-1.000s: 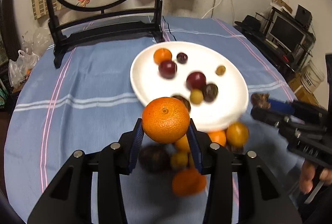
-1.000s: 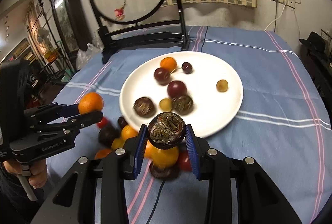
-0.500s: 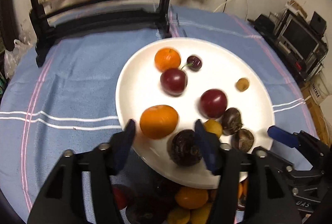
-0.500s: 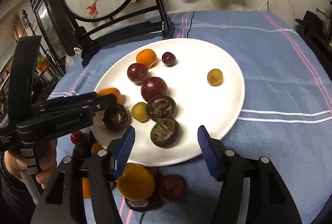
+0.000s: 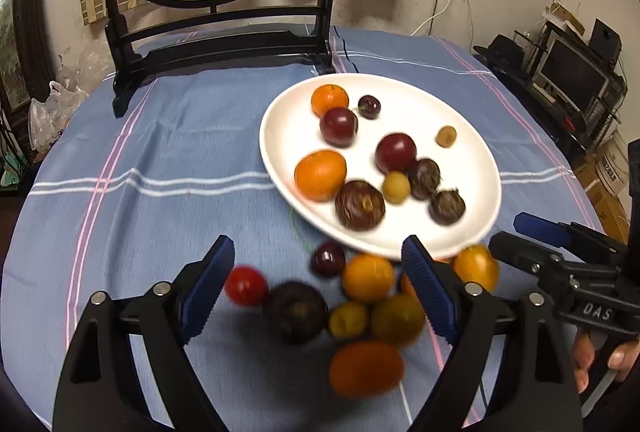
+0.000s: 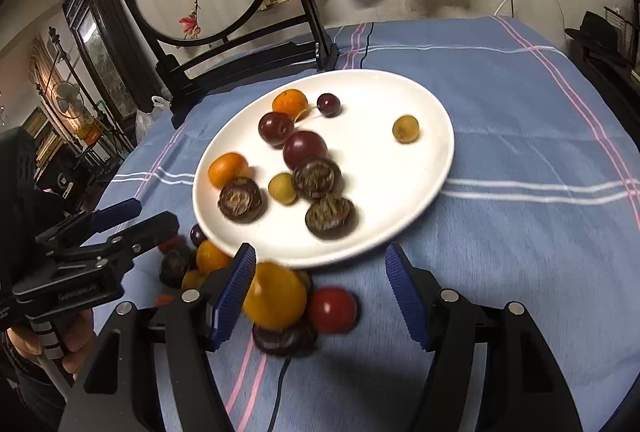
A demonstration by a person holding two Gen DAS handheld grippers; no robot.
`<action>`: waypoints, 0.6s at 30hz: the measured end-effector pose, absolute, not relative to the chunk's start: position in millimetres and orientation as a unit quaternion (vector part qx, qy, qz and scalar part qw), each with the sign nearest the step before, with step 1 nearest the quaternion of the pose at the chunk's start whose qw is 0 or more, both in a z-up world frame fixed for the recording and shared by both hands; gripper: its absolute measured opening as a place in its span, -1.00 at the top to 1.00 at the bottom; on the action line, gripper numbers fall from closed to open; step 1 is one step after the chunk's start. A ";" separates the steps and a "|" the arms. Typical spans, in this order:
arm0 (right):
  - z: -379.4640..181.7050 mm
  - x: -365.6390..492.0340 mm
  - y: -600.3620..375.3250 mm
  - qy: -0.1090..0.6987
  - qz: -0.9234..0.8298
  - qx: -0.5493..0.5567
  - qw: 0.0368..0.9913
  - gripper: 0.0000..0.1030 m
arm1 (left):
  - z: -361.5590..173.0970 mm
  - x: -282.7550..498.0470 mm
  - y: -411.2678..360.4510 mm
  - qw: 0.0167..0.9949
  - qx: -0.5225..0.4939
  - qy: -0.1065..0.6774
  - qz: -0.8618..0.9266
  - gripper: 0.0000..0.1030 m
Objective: Organize fruits
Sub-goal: 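Grasp another tangerine with the left tool while the right tool grasps a yellow plum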
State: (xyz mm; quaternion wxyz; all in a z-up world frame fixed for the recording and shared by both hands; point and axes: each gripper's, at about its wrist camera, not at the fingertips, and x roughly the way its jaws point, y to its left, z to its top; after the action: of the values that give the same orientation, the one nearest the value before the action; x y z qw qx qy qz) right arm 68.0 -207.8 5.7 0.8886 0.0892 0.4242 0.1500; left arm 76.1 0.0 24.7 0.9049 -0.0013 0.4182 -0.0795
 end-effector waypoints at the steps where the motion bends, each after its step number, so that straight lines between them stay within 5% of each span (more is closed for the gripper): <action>1: 4.0 63.2 -208.6 0.426 0.149 0.089 0.888 -0.36 | 24.3 70.9 -0.2 0.905 0.000 0.418 -0.081 -0.65; 15: -12.2 29.4 -217.3 0.430 0.132 0.083 0.889 -0.48 | -5.1 20.9 -11.9 0.890 0.014 0.444 -0.102 -0.69; 17: -12.9 29.8 -218.2 0.432 0.131 0.086 0.888 -0.49 | -10.6 18.7 -16.7 0.889 0.021 0.445 -0.107 -0.55; 18: -13.3 30.0 -219.1 0.432 0.130 0.087 0.888 -0.50 | -13.6 19.0 -19.0 0.886 0.026 0.450 -0.110 -0.25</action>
State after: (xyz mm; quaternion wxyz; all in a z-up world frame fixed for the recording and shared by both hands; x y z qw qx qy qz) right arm 30.0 -219.1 -13.3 0.8882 0.0874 0.4321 0.1297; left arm 19.0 -19.0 -13.6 0.8859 0.0260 0.4499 -0.1101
